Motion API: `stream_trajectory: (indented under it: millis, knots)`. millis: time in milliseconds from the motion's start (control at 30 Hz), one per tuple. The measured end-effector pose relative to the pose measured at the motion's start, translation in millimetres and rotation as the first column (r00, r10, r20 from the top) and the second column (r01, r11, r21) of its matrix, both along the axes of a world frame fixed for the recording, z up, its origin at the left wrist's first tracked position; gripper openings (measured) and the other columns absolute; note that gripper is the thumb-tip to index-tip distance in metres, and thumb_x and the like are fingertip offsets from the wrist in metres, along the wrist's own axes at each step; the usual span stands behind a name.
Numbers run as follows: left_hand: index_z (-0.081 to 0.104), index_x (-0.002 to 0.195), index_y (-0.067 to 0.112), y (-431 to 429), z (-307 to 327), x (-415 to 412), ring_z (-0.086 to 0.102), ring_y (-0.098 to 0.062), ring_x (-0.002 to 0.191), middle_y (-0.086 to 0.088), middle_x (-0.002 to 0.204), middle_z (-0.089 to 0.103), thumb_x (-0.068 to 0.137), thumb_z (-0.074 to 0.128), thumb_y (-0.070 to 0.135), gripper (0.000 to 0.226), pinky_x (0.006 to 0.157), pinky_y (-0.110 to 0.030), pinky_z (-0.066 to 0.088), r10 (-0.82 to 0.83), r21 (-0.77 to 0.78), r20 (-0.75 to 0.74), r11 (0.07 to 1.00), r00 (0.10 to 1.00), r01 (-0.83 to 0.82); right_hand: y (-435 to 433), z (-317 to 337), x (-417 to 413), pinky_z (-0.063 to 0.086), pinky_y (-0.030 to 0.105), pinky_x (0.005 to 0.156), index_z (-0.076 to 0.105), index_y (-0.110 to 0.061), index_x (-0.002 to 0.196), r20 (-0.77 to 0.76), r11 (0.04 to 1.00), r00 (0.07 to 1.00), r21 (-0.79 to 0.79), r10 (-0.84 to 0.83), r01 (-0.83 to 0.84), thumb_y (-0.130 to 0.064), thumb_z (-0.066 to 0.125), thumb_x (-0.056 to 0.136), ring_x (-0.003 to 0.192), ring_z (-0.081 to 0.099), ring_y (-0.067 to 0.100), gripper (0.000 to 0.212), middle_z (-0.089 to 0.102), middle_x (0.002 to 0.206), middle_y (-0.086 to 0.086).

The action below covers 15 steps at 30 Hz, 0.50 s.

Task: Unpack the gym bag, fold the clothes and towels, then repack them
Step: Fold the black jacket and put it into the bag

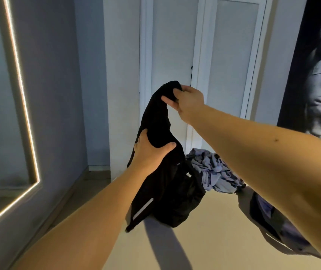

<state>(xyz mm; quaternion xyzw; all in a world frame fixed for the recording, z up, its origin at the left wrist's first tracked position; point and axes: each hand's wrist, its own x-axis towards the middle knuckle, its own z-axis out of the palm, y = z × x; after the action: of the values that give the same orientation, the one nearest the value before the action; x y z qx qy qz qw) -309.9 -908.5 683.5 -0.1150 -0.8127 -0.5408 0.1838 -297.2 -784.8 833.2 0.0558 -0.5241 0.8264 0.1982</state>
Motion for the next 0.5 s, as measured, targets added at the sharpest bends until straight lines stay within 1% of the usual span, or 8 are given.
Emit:
stream_trajectory:
  millis: [133, 200, 267, 333, 400, 433, 467, 500]
  knots:
    - [0.011, 0.158, 0.035, 15, 41, 27, 0.031, -0.027, 0.149, 0.002, 0.163, 0.027, 0.056, 0.077, 0.074, 0.128, 0.118, -0.053, 0.034, -0.028, 0.054, 0.022, 0.998, 0.999, 0.027, -3, 31, 37, 0.063, 0.041, 0.08, 0.056, -0.001, 0.133, -0.023, 0.999, 0.999, -0.021, 0.041, -0.042, 0.004, 0.06, 0.097, 0.081, 0.076, 0.033, 0.037, 0.062, 0.125, 0.021]
    - [0.005, 0.16, 0.031, 22, 59, 42, 0.028, -0.028, 0.15, 0.0, 0.166, 0.022, 0.061, 0.082, 0.069, 0.13, 0.119, -0.049, 0.032, -0.044, 0.088, 0.024, 0.995, 0.999, 0.042, -3, 45, 57, 0.063, 0.04, 0.08, 0.059, -0.003, 0.127, -0.005, 1.0, 1.0, -0.012, 0.018, -0.018, 0.003, 0.061, 0.096, 0.081, 0.076, 0.033, 0.031, 0.064, 0.119, 0.02]
    - [0.003, 0.16, 0.028, 27, 73, 55, 0.024, -0.028, 0.152, -0.001, 0.167, 0.018, 0.063, 0.083, 0.068, 0.133, 0.121, -0.052, 0.029, -0.041, 0.107, 0.015, 0.993, 0.999, 0.039, -1, 57, 76, 0.063, 0.039, 0.081, 0.062, -0.005, 0.117, -0.009, 0.997, 1.0, -0.073, 0.006, -0.007, 0.002, 0.06, 0.097, 0.082, 0.076, 0.031, 0.021, 0.066, 0.113, 0.016]
    - [0.008, 0.16, 0.026, 30, 86, 68, 0.027, -0.03, 0.15, -0.002, 0.165, 0.021, 0.064, 0.082, 0.065, 0.127, 0.12, -0.055, 0.031, -0.016, 0.099, -0.001, 0.995, 1.0, 0.016, 2, 69, 91, 0.062, 0.038, 0.084, 0.06, -0.003, 0.119, -0.03, 0.991, 0.999, -0.135, 0.013, -0.017, -0.001, 0.055, 0.1, 0.09, 0.073, 0.028, 0.02, 0.064, 0.124, 0.019]
    - [0.023, 0.156, 0.017, 32, 94, 82, 0.041, -0.033, 0.14, -0.007, 0.156, 0.037, 0.078, 0.076, 0.05, 0.1, 0.114, -0.054, 0.041, 0.023, 0.036, -0.056, 0.999, 0.998, -0.021, 10, 81, 103, 0.059, 0.036, 0.09, 0.045, -0.007, 0.144, 0.0, 0.995, 0.996, 0.049, -0.087, 0.087, -0.011, 0.049, 0.104, 0.107, 0.064, 0.027, 0.04, 0.051, 0.144, 0.017]
    - [0.033, 0.152, 0.013, 32, 98, 89, 0.051, -0.033, 0.131, -0.009, 0.147, 0.047, 0.086, 0.068, 0.04, 0.079, 0.108, -0.052, 0.047, 0.042, -0.012, -0.091, 0.999, 0.995, -0.043, 13, 81, 118, 0.056, 0.034, 0.092, 0.036, -0.012, 0.151, 0.044, 0.959, 0.973, 0.185, -0.225, 0.213, -0.023, 0.047, 0.106, 0.116, 0.059, 0.027, 0.048, 0.05, 0.146, 0.013]
    - [0.042, 0.145, 0.011, 30, 101, 98, 0.059, -0.032, 0.118, -0.011, 0.136, 0.055, 0.092, 0.059, 0.031, 0.059, 0.1, -0.049, 0.053, 0.041, -0.058, -0.111, 0.997, 0.993, -0.048, 18, 82, 128, 0.052, 0.031, 0.091, 0.032, -0.015, 0.153, -0.056, 0.785, 0.903, 0.474, -0.426, 0.4, -0.035, 0.046, 0.106, 0.12, 0.057, 0.027, 0.054, 0.052, 0.143, 0.009]
    - [0.051, 0.135, 0.01, 28, 104, 105, 0.064, -0.029, 0.103, -0.011, 0.124, 0.062, 0.096, 0.051, 0.025, 0.042, 0.089, -0.044, 0.057, 0.02, -0.102, -0.114, 0.994, 0.993, -0.032, 27, 83, 136, 0.05, 0.03, 0.088, 0.033, -0.013, 0.152, -0.126, 0.7, 0.864, 0.535, -0.488, 0.474, -0.043, 0.045, 0.105, 0.12, 0.057, 0.028, 0.057, 0.055, 0.14, 0.008]
